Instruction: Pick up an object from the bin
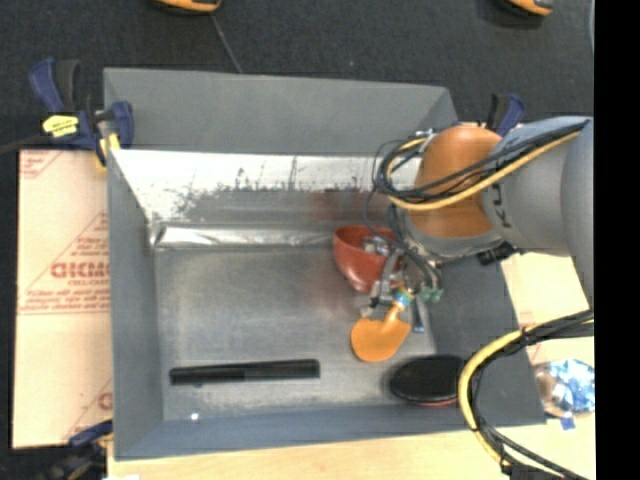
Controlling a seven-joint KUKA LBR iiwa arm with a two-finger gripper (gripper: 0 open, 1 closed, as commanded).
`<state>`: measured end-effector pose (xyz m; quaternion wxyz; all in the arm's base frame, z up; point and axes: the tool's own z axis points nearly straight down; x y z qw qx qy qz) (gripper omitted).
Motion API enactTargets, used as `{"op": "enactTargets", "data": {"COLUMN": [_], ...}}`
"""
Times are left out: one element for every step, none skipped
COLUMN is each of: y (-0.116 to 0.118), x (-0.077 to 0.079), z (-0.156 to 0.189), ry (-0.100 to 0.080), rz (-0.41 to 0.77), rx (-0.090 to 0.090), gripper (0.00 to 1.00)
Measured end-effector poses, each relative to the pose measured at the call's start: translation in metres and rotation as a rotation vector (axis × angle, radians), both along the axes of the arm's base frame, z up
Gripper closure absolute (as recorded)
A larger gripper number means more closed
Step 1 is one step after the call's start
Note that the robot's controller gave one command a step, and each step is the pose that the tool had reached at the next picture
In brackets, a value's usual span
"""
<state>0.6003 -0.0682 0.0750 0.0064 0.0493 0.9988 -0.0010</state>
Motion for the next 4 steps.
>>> {"op": "enactTargets", "data": {"y": [0.030,-0.008,-0.008,-0.014], "x": [0.013,0.000,0.000,0.001], "z": [0.000,0.017,0.017,0.034], "ry": [0.007,-0.006,-0.006,-0.005], "rz": [0.208,-0.099,-0.099,-0.132], "rx": [-0.006,0.000,0.000,0.001], "gripper": [1.00,1.00,1.00,1.00]}}
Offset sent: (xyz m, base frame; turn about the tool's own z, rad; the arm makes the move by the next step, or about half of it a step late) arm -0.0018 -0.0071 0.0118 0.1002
